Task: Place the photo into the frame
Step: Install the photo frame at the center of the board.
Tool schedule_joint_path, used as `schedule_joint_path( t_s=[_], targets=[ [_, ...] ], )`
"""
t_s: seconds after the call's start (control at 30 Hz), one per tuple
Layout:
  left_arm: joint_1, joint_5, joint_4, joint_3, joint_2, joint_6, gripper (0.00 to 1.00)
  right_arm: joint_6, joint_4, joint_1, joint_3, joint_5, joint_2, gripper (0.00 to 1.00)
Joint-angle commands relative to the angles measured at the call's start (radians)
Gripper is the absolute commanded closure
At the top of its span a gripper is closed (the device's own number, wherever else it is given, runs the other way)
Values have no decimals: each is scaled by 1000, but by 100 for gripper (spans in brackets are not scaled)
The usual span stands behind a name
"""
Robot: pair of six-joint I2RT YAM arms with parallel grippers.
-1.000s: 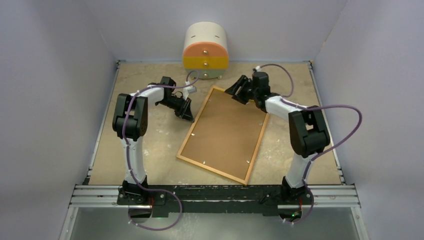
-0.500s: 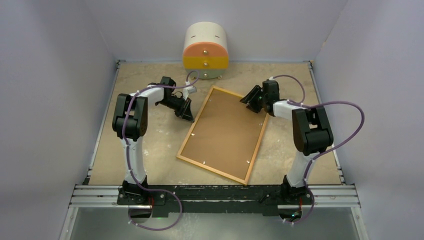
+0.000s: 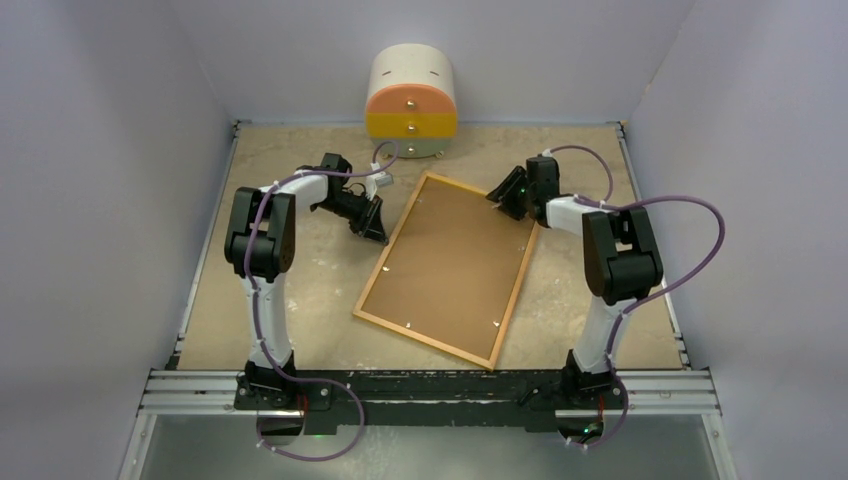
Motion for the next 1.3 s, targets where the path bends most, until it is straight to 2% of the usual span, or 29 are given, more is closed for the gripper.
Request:
schedule_joint_path(
  t_s=[0.0, 1.07, 1.17, 1.27],
  targets=[
    [-12, -35, -27, -28, -12, 45, 88, -18, 1, -5, 37, 38, 17, 50],
    [-11, -36, -37, -29, -18, 64, 91, 14, 55, -4, 69, 28, 69, 56],
    [-9, -36, -57, -15, -24, 72, 90, 11, 59, 5, 80, 14, 40, 55],
    [7, -26, -93, 6, -40, 80, 89, -13, 27, 45, 86, 16, -12, 49]
  ],
)
